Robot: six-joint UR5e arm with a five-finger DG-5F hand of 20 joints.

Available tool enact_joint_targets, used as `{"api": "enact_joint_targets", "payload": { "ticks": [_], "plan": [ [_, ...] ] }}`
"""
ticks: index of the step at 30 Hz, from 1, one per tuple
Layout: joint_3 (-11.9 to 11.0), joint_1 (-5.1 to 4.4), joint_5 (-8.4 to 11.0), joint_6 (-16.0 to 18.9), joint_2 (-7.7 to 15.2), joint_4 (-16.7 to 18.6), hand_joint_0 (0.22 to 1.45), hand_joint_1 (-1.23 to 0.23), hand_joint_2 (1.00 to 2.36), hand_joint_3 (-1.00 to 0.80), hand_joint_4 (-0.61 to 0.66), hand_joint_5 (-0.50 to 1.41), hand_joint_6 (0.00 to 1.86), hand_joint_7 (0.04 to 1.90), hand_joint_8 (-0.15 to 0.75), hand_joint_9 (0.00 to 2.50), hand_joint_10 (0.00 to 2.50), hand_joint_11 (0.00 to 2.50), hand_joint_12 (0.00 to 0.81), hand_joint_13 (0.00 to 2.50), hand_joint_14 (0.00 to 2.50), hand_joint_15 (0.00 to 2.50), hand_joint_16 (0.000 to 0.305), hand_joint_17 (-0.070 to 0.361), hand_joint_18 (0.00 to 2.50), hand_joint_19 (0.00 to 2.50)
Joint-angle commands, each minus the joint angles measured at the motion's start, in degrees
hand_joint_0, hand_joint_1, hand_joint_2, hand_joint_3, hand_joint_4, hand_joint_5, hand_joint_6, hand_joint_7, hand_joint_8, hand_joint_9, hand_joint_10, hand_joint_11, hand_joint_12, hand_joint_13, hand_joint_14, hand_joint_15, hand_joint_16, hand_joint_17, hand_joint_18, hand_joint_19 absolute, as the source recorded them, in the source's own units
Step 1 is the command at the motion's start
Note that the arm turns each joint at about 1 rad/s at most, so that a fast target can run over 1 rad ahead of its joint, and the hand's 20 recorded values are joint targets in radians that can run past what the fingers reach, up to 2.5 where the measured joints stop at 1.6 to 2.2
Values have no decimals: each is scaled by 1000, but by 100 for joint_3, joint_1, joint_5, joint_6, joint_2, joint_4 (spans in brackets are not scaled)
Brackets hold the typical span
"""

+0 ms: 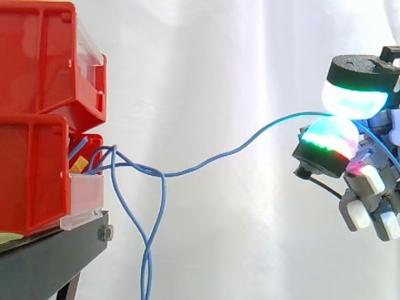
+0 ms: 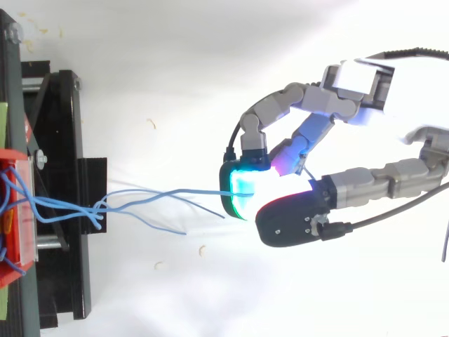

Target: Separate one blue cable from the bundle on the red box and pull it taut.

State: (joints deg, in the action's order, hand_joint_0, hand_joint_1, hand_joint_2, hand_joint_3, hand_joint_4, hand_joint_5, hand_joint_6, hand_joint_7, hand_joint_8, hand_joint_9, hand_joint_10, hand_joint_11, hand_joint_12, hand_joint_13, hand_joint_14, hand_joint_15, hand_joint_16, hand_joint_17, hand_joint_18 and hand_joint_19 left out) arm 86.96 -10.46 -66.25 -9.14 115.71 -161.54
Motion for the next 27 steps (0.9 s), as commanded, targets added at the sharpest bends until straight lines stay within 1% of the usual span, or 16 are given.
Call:
{"api": "enact_joint_targets", "payload": {
  "ticks": [1, 6, 17, 21, 27],
  "plan": [
    [-4, 0, -2, 0, -4, 0, 556, -805, 1220, 35, -29, -114, 909, 1121, 425, 1143, 11, 658, 433, 1031, 12, 464, 57, 128, 1085, 401],
    [-4, 0, 7, 0, -4, 0, 543, -814, 1278, 16, -33, -111, 906, 1130, 425, 1158, 11, 654, 422, 1039, 11, 464, 56, 127, 1080, 393],
    [-4, 0, 7, 0, -4, 0, 519, -805, 1334, -6, -31, -111, 909, 1098, 417, 1144, 10, 650, 410, 1029, 11, 454, 55, 125, 1056, 340],
    [-4, 0, 7, 0, -4, 0, 506, -805, 1376, -22, -32, -111, 909, 1098, 420, 1147, 10, 646, 408, 1031, 11, 456, 56, 126, 1061, 346],
    [-4, 0, -2, 0, 5, 0, 505, -803, 1379, -25, -36, -110, 910, 1089, 422, 1149, 8, 658, 412, 1043, 12, 472, 57, 127, 1071, 345]
  ]
}}
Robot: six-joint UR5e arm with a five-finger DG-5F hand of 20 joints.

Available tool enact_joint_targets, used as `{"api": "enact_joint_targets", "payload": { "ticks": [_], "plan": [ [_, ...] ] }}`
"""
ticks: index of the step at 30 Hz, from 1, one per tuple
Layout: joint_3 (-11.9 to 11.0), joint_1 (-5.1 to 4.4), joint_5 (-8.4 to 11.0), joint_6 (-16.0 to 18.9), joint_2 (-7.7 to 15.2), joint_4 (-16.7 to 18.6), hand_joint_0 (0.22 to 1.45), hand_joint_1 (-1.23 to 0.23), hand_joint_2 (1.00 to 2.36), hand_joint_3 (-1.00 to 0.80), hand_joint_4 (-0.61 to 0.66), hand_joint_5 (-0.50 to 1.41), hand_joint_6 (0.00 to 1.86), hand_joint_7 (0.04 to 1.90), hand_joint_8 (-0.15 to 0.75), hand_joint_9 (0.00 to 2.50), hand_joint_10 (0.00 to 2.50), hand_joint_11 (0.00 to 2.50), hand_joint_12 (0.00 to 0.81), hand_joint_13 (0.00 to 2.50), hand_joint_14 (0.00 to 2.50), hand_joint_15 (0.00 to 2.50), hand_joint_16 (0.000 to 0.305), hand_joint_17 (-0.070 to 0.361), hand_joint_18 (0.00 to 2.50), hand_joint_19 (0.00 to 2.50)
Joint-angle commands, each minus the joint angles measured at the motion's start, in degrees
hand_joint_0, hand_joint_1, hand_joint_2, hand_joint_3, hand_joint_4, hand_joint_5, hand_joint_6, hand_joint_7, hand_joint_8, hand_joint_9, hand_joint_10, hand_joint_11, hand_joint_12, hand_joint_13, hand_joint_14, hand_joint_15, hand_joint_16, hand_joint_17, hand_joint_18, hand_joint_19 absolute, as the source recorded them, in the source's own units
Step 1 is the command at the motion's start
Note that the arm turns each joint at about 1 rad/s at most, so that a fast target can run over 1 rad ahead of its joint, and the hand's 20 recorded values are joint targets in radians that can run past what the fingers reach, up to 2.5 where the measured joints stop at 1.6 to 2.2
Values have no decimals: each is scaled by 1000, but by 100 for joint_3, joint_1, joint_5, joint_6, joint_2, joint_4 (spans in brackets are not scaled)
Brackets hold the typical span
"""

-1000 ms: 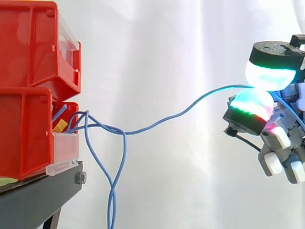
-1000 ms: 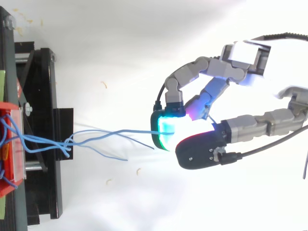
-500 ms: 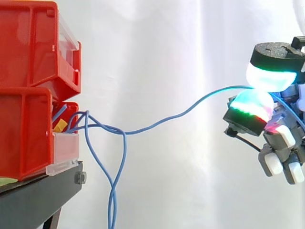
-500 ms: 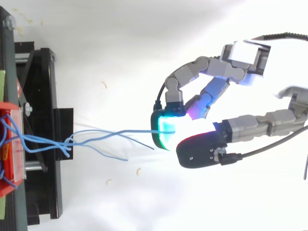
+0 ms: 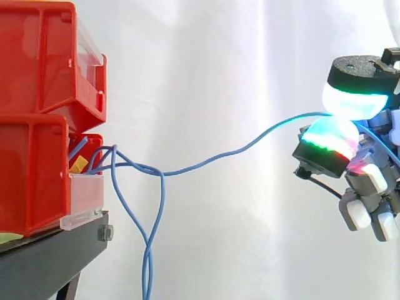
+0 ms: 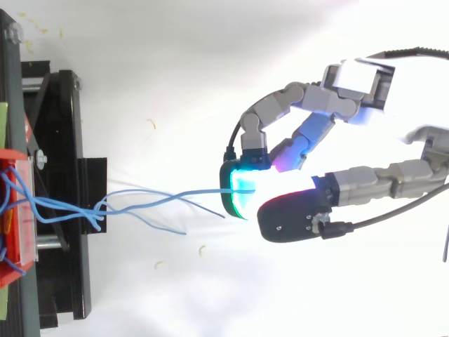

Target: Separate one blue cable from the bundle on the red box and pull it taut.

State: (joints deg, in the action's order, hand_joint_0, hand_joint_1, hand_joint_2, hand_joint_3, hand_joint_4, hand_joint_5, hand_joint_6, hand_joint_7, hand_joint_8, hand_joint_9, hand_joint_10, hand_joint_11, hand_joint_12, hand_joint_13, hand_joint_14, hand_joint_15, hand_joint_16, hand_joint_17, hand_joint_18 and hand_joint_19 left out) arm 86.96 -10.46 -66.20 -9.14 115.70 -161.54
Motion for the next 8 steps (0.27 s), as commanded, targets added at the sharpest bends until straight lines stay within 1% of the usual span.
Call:
{"api": "enact_joint_targets", "payload": {
  "ticks": [1, 8],
  "plan": [
    [5, 0, 1, 0, -3, 0, 504, -804, 1384, -26, -35, -110, 910, 1087, 418, 1151, 9, 651, 413, 1043, 11, 459, 56, 127, 1072, 351],
    [-4, 0, 1, 0, 6, 0, 498, -796, 1395, -30, -35, -110, 911, 1081, 423, 1149, 10, 658, 412, 1047, 11, 460, 57, 127, 1080, 349]
  ]
}}
